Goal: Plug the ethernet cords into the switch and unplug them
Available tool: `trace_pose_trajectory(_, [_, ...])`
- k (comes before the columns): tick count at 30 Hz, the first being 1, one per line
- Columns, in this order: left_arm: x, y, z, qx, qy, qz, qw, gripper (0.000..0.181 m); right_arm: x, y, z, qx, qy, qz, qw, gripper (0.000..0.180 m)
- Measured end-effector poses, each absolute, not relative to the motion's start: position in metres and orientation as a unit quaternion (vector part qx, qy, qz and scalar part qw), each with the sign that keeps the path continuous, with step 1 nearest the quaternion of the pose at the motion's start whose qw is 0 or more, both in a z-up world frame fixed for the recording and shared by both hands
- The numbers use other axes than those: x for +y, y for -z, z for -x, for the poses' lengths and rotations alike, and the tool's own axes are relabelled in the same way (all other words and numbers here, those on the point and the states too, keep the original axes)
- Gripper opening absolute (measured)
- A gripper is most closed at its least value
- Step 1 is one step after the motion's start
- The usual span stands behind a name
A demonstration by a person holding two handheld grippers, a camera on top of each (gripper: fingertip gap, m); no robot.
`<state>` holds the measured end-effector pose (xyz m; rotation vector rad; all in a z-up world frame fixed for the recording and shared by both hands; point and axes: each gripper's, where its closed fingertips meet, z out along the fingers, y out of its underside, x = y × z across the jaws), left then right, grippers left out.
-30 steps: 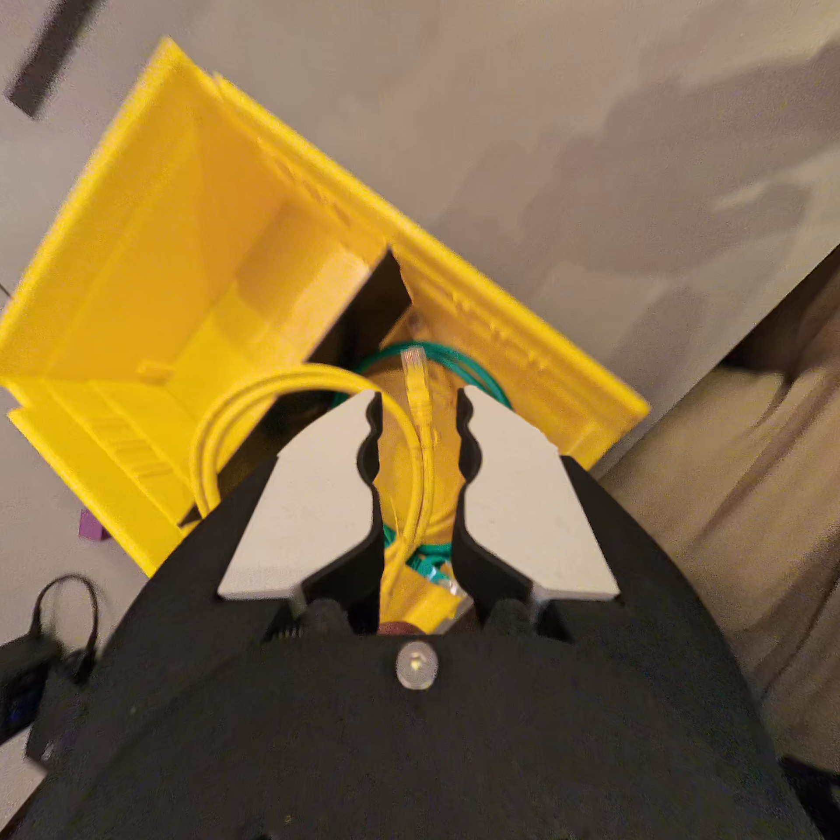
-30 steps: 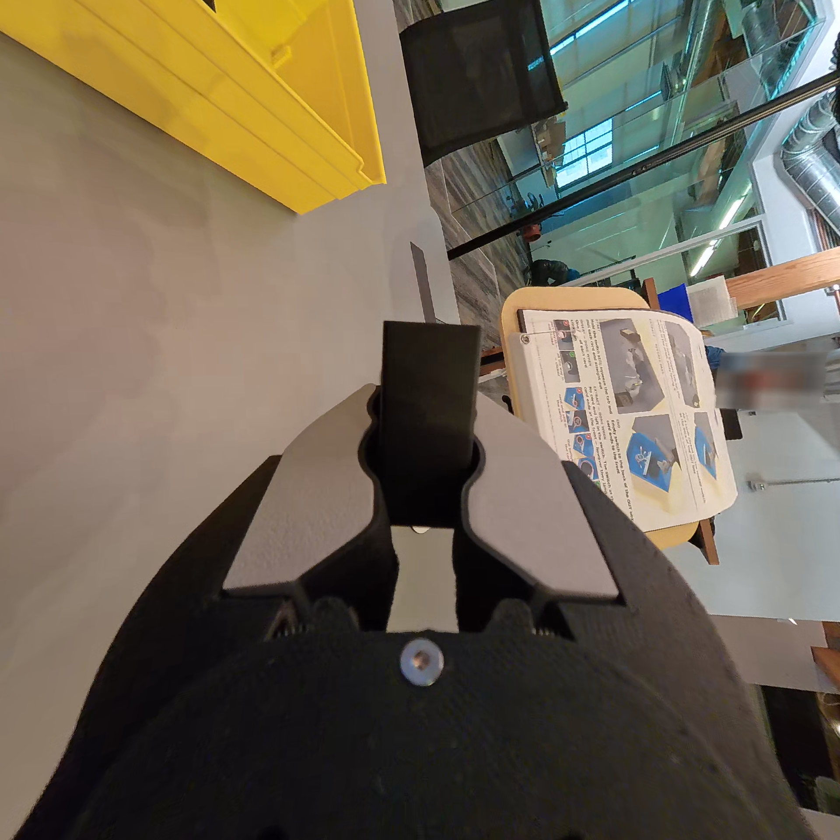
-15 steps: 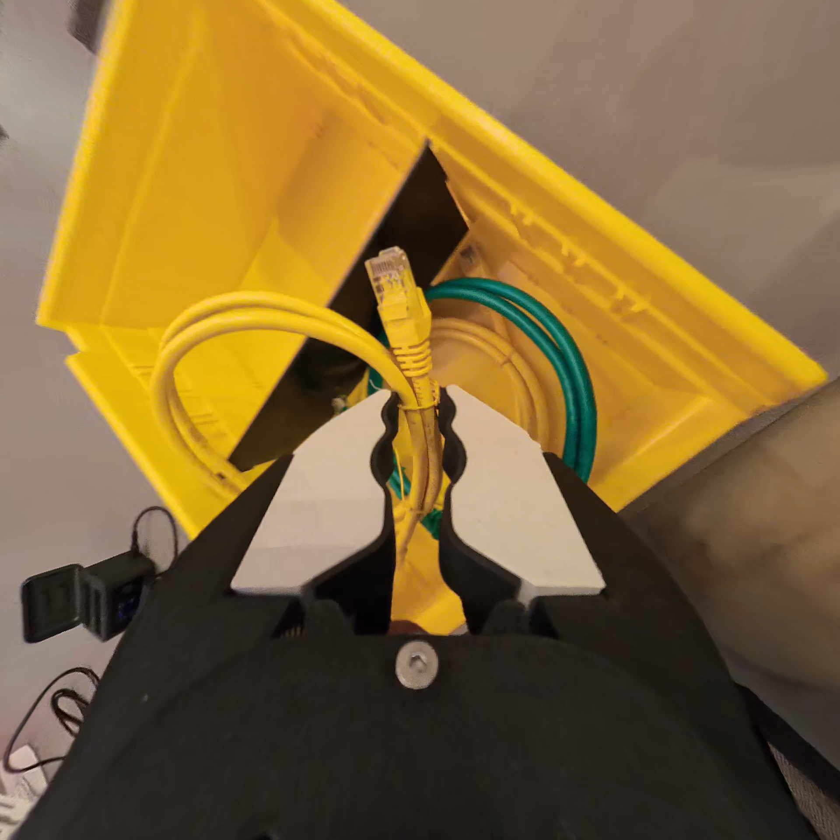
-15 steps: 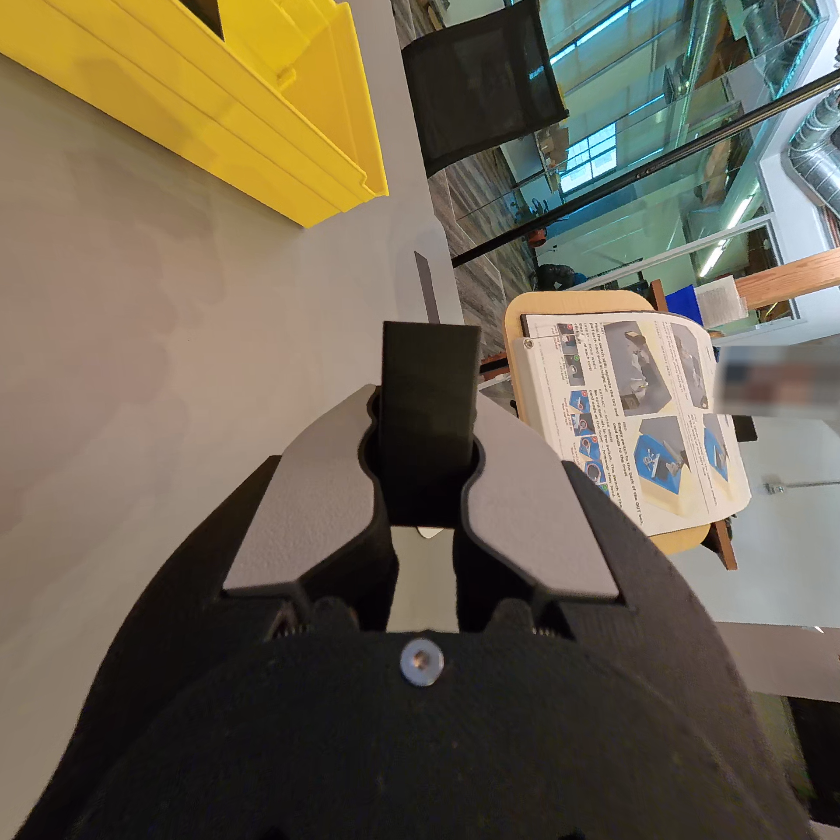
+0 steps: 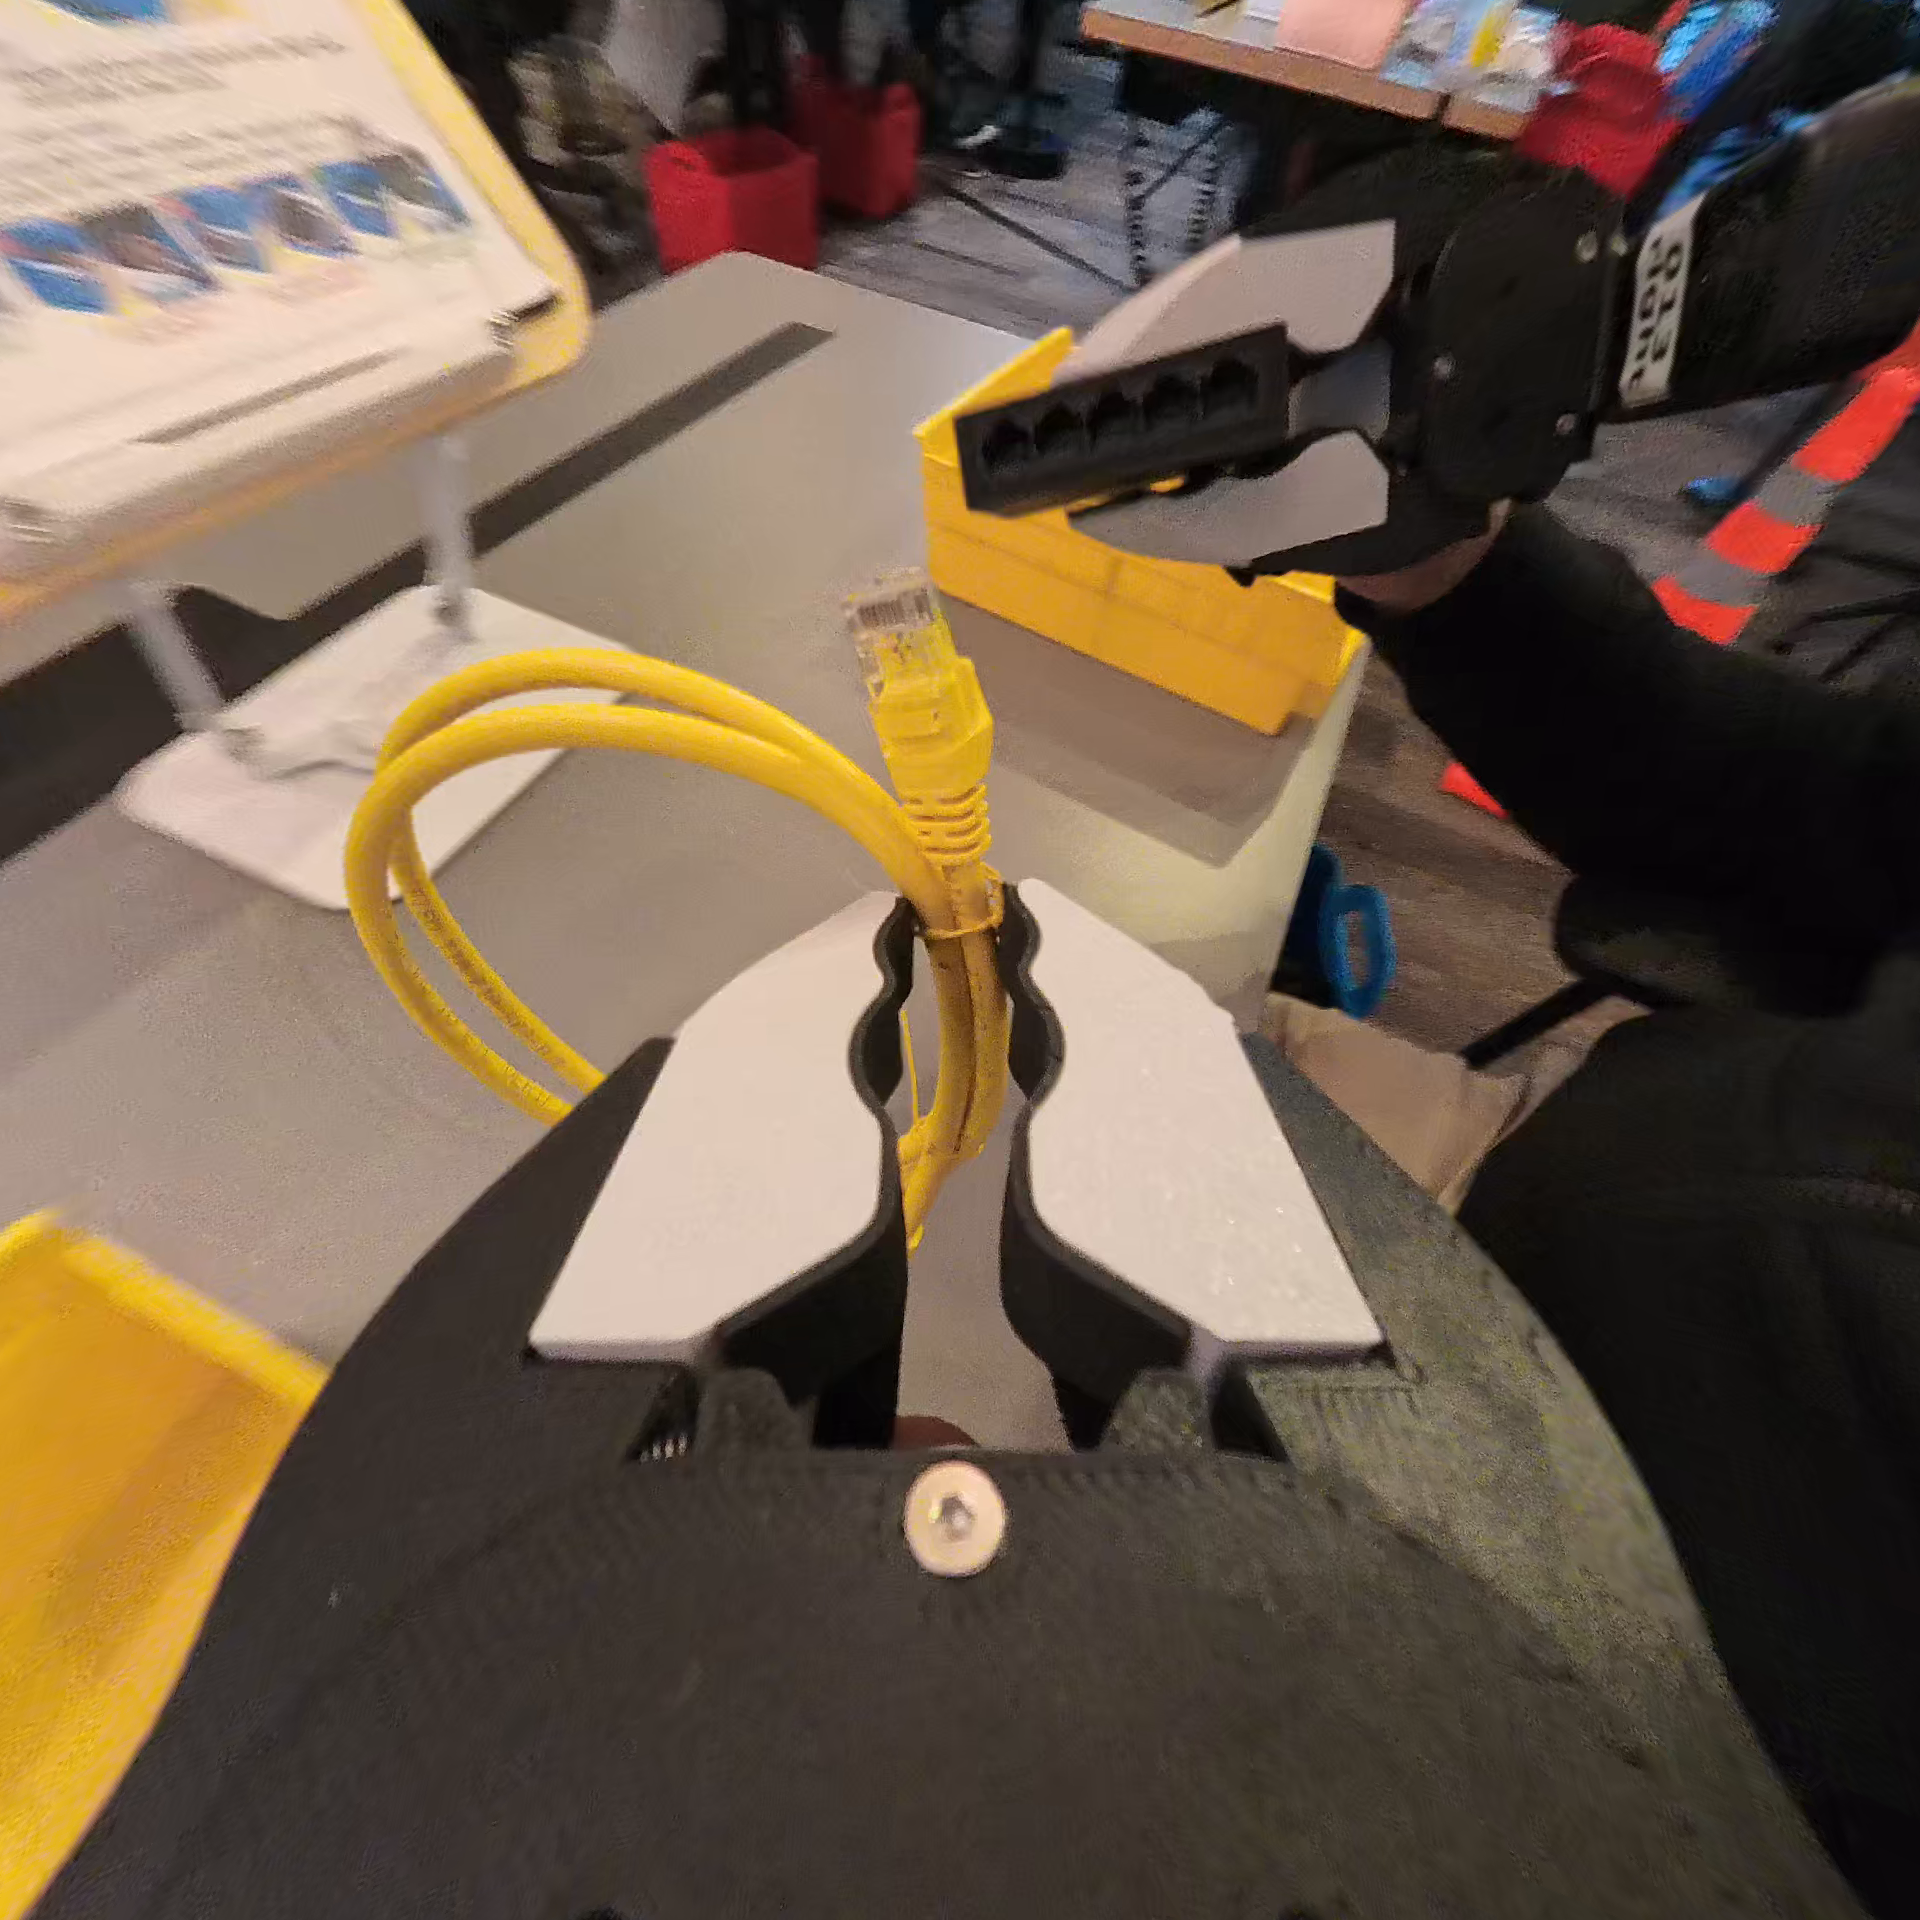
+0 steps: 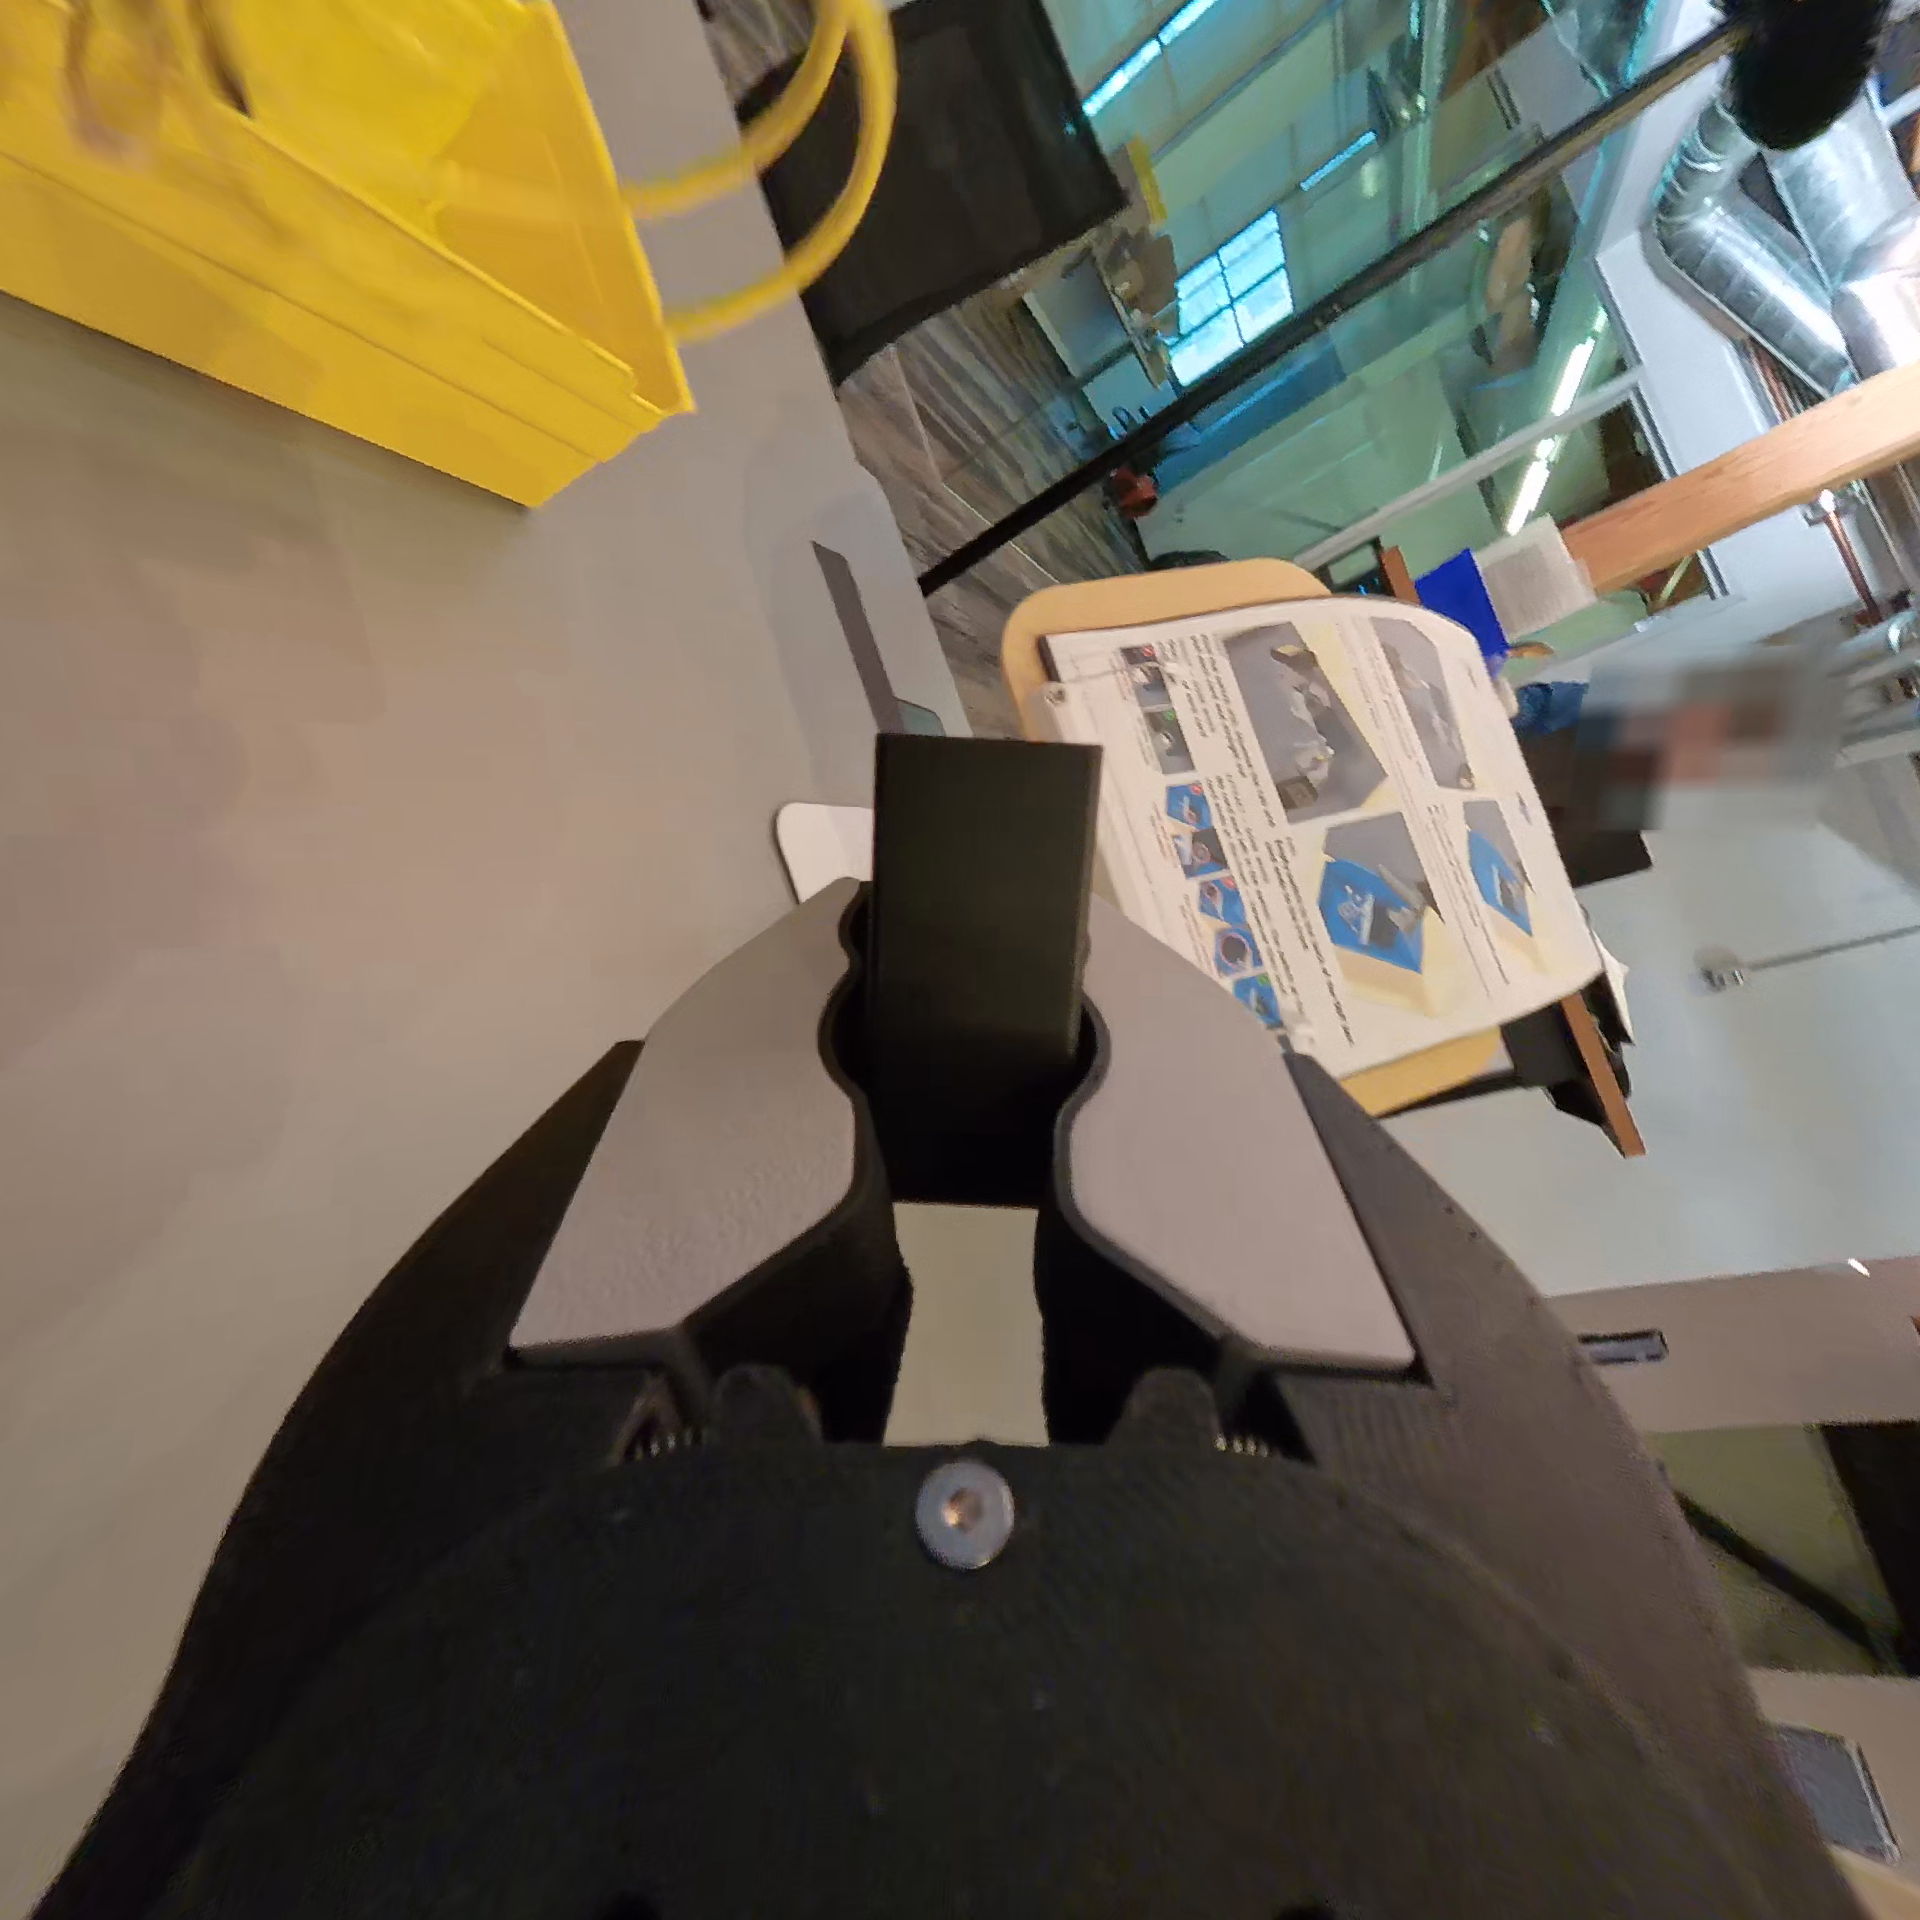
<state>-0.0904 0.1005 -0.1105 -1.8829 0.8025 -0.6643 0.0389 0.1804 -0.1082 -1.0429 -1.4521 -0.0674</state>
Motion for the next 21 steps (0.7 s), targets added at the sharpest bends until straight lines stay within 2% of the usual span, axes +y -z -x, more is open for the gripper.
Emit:
trace_pose_trajectory(4, [0.115,0.117,0.023,0.31,0.424,0.727,0.442,0.015,0.192,0.091,-0.072,-0.6,0.04,0.484,0.636,0.03])
trace_pose_trajectory(11, [0.139,0.181,-0.034,0.212,0.581,0.702,0.354,0.015,0.199,0.086,-0.098,-0.575,0.035,0.507,0.641,0.03])
trace_pose_trajectory(17, [0.155,0.223,0.0,0.153,0.551,0.746,0.342,0.016,0.198,0.091,-0.097,-0.578,0.028,0.509,0.637,0.03])
trace_pose_trajectory(21, [0.175,0.236,0.038,0.113,0.465,0.797,0.37,0.02,0.199,0.094,-0.092,-0.58,0.023,0.511,0.634,0.03])
